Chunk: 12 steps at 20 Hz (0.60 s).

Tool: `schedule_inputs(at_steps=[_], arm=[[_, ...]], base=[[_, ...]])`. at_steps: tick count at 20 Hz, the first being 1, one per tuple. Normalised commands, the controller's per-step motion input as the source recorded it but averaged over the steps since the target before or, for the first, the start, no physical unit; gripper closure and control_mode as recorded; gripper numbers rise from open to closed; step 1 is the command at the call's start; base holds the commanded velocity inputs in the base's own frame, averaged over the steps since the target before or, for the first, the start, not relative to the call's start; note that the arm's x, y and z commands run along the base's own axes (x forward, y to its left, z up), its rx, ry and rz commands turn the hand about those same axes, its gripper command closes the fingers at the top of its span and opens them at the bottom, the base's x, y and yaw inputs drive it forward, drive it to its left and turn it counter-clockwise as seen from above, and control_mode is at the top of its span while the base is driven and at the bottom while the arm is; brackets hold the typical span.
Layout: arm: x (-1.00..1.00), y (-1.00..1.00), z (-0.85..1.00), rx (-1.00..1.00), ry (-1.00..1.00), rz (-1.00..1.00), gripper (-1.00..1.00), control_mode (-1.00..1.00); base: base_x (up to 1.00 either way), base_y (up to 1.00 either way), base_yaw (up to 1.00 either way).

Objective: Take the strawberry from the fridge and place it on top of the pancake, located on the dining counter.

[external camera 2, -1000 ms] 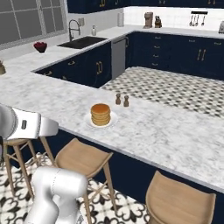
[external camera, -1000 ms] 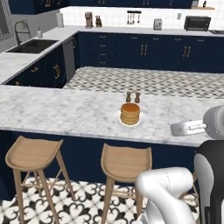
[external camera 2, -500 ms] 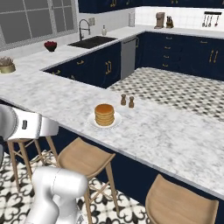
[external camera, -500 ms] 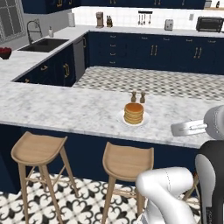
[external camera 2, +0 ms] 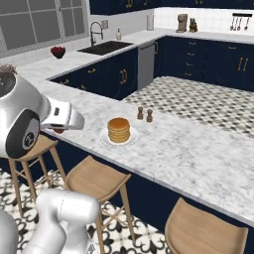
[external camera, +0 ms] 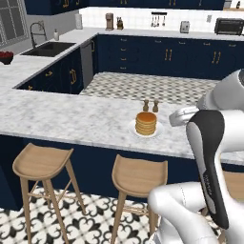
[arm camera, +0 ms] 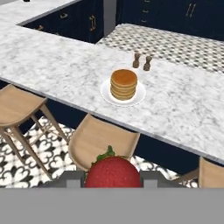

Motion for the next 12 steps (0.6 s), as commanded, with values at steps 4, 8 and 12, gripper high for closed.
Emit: schedule_inputs(at_steps=[4, 8, 12], arm=[[1.00, 0.00, -0.47, 0.00, 0.00, 0.01, 1.00, -1.00], [0.98, -0.01, -0.52, 0.00, 0.00, 0.00, 1.00, -1.00], [0.90, -0.12, -0.46, 0.00, 0.00, 0.00, 1.00, -1.00]], base=[[0.00, 0.00, 0.00], [0.00, 0.00, 0.00], [0.00, 0.00, 0.00]])
